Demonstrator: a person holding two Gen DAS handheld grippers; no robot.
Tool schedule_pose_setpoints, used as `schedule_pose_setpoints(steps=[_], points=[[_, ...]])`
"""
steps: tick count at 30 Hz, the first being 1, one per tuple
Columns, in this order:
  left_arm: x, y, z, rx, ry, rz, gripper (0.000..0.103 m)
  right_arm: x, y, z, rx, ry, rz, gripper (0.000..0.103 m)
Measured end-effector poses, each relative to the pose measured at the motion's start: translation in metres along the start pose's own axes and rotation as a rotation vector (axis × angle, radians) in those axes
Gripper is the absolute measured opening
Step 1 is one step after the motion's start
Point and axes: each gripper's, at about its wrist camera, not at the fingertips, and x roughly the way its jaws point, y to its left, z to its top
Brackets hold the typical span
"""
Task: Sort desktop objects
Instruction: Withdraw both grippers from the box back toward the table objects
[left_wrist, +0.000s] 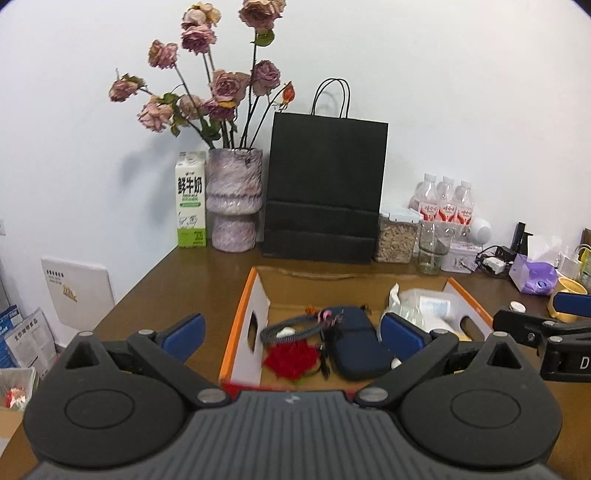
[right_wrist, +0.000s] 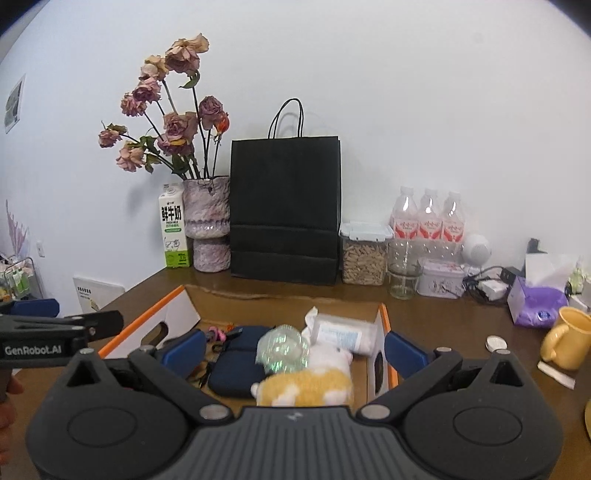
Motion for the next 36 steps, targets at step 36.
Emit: schedule_pose_setpoints(steps=[36], points=[[0.001, 0.033, -0.110, 0.070, 0.218, 0.020, 0.095, -0.003, -0.024, -0.127, 0.006, 0.254, -0.108, 0.103]])
